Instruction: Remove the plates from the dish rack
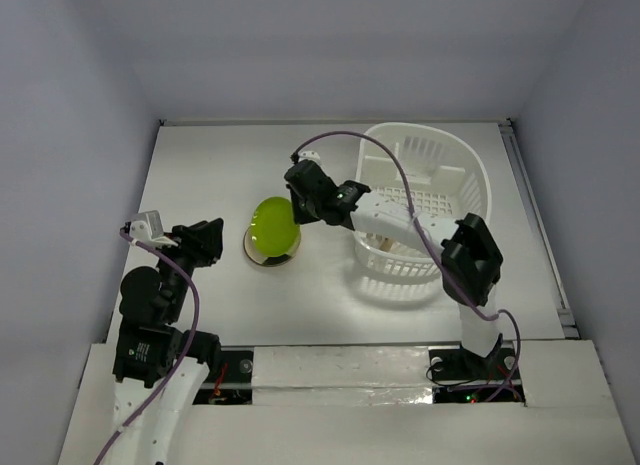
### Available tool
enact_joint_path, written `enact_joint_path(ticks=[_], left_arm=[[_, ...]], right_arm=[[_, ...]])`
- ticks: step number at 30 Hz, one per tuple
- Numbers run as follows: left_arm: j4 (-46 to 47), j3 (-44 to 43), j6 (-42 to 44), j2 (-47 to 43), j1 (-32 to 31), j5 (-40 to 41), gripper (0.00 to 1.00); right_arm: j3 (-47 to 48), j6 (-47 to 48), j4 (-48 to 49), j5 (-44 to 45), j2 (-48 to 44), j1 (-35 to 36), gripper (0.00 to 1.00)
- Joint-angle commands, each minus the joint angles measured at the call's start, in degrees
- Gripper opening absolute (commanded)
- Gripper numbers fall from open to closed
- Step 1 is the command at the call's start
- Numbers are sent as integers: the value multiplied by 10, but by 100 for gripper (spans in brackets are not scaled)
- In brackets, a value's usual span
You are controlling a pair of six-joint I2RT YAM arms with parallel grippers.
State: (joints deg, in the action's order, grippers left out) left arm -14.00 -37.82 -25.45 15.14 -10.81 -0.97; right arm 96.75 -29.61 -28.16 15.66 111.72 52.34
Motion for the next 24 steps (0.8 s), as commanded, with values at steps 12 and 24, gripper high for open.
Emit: enact_joint_path(ticks=[12, 24], left_arm=[[23, -2, -1, 12, 5, 4, 37], [23, -2, -1, 12, 5, 3, 37]], right_arm=[[-45, -57, 90, -32, 14, 13, 60], [-78, -4, 8, 139, -204, 18, 0]])
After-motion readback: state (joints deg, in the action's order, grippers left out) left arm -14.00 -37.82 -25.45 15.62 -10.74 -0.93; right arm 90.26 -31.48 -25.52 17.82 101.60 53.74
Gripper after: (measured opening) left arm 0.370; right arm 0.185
